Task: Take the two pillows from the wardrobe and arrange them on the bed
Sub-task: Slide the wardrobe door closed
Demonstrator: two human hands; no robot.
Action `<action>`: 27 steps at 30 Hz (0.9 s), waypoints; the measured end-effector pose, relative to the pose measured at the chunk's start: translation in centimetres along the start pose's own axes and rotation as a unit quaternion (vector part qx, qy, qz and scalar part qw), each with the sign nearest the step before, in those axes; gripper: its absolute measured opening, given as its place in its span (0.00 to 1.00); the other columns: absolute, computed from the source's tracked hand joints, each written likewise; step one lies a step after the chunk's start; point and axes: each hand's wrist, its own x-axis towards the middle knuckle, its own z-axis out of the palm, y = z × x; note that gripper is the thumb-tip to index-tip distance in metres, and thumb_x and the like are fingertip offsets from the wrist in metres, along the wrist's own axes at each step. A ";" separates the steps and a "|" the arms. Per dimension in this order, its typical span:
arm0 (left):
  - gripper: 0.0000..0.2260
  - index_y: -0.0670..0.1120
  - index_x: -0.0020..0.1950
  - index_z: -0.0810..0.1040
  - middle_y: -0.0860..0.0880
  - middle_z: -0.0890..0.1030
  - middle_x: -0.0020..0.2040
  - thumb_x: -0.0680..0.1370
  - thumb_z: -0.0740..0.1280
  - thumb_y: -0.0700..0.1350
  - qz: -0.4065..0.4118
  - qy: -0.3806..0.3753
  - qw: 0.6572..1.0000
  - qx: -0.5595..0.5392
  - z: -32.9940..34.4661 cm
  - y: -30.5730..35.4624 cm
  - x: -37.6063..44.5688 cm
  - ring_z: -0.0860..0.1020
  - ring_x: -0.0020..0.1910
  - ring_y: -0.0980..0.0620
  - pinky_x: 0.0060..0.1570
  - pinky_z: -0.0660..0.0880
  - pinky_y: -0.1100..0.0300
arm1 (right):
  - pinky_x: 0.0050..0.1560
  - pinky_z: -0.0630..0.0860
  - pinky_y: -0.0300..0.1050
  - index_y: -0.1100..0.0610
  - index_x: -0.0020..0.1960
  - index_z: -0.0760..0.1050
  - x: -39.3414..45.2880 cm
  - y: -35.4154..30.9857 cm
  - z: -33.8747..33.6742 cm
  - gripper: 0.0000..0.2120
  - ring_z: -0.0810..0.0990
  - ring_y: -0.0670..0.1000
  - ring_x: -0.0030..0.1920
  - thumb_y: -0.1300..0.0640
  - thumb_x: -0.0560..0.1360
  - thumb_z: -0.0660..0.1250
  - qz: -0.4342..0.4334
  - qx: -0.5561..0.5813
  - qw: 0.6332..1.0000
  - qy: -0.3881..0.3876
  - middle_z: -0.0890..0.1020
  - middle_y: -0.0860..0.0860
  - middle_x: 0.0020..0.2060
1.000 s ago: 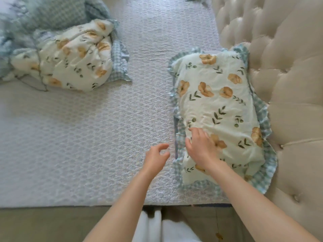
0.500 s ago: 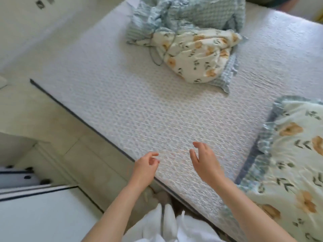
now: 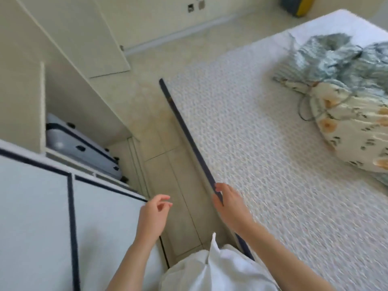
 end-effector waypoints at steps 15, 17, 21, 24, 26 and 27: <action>0.12 0.46 0.62 0.80 0.53 0.84 0.48 0.80 0.65 0.38 -0.074 0.335 0.939 -0.026 -13.9 0.2 8.9 0.77 0.46 0.53 0.48 0.75 0.56 | 0.57 0.73 0.43 0.55 0.67 0.70 18.7 -20.9 2.9 0.16 0.75 0.50 0.59 0.52 0.82 0.56 -0.263 -0.055 0.945 -0.188 0.77 0.50 0.60; 0.12 0.46 0.62 0.79 0.53 0.85 0.49 0.79 0.65 0.38 -0.082 0.357 0.930 -0.011 -15.0 0.6 9.4 0.77 0.45 0.53 0.46 0.74 0.57 | 0.56 0.74 0.44 0.56 0.66 0.71 20.1 -24.2 3.4 0.15 0.76 0.51 0.58 0.53 0.82 0.56 -0.301 -0.061 0.929 -0.208 0.78 0.52 0.58; 0.13 0.45 0.62 0.80 0.54 0.84 0.49 0.79 0.65 0.37 -0.084 0.400 0.912 0.016 -16.7 0.9 8.9 0.80 0.48 0.52 0.46 0.74 0.58 | 0.55 0.75 0.46 0.59 0.63 0.73 20.9 -29.8 4.7 0.14 0.78 0.53 0.56 0.55 0.82 0.57 -0.384 -0.054 0.890 -0.240 0.80 0.55 0.56; 0.15 0.45 0.62 0.80 0.53 0.84 0.50 0.77 0.66 0.34 -0.062 0.438 0.896 0.030 -17.3 0.6 6.8 0.79 0.48 0.57 0.47 0.75 0.61 | 0.58 0.75 0.44 0.59 0.64 0.74 19.7 -32.5 5.7 0.15 0.78 0.51 0.57 0.54 0.82 0.58 -0.416 -0.016 0.871 -0.261 0.80 0.54 0.58; 0.16 0.45 0.62 0.80 0.54 0.84 0.49 0.76 0.67 0.32 -0.053 0.448 0.892 0.018 -17.6 0.3 5.0 0.77 0.47 0.64 0.45 0.72 0.72 | 0.57 0.76 0.43 0.59 0.64 0.74 18.3 -33.8 6.4 0.14 0.79 0.50 0.56 0.55 0.81 0.58 -0.435 0.017 0.859 -0.268 0.81 0.53 0.57; 0.17 0.46 0.61 0.80 0.55 0.83 0.49 0.76 0.67 0.31 -0.049 0.450 0.891 0.008 -17.7 0.1 4.1 0.77 0.49 0.67 0.44 0.71 0.76 | 0.57 0.76 0.42 0.59 0.63 0.74 17.5 -34.3 6.7 0.14 0.79 0.50 0.56 0.55 0.81 0.59 -0.443 0.035 0.853 -0.273 0.81 0.53 0.57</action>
